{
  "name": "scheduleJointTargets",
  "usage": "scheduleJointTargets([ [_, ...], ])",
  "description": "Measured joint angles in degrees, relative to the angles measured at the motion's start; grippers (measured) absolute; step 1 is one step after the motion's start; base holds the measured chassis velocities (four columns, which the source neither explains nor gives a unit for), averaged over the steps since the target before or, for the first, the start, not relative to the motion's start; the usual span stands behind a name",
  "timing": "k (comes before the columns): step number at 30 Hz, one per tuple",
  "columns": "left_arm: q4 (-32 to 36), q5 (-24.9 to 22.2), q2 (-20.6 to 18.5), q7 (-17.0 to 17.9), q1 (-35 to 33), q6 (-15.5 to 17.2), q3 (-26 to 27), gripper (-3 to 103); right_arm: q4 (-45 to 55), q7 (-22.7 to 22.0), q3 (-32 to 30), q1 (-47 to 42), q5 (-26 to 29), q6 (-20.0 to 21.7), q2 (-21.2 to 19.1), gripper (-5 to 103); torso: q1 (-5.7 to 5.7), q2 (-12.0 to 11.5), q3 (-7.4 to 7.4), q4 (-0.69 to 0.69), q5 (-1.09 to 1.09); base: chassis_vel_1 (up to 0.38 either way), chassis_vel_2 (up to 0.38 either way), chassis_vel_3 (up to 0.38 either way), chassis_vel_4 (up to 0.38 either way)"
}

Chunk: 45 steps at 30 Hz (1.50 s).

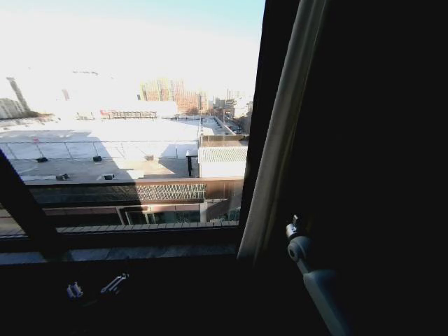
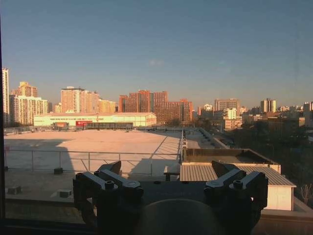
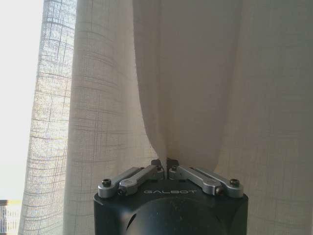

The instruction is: Open the curtains by pulling them apart, changing their state from closed to fully open.

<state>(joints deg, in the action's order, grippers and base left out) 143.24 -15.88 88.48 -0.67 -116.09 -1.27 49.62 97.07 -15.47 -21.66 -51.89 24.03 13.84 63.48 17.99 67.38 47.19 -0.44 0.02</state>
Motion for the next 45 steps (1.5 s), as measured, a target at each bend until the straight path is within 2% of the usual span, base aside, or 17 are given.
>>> scheduleJointTargets([
  [20, 0.0, -0.06, -0.37, -0.05, 0.44, -0.18, -0.51, 100, 2.88, -0.05, -5.71, -3.75, 3.76, 0.54, -2.12, 0, 0.0, 0.0, 0.0, 0.0, -0.01, -0.01, -0.012, 0.013, 0.01],
  [39, 0.0, 0.21, -0.11, -0.12, 0.52, -0.39, -0.67, 100, 3.46, 0.04, -6.34, -4.89, 3.6, 0.05, -2.52, 0, 0.0, 0.0, 0.0, 0.02, 0.02, -0.229, -0.228, 0.234, 0.234],
  [45, 0.0, 0.19, -0.08, -0.2, 0.71, -0.3, -0.76, 100, 1.13, -0.41, -8.36, -4.65, 3.58, 0.23, -2.28, 0, 0.0, 0.0, 0.0, 0.0, 0.02, -0.057, -0.101, 0.095, 0.076],
])
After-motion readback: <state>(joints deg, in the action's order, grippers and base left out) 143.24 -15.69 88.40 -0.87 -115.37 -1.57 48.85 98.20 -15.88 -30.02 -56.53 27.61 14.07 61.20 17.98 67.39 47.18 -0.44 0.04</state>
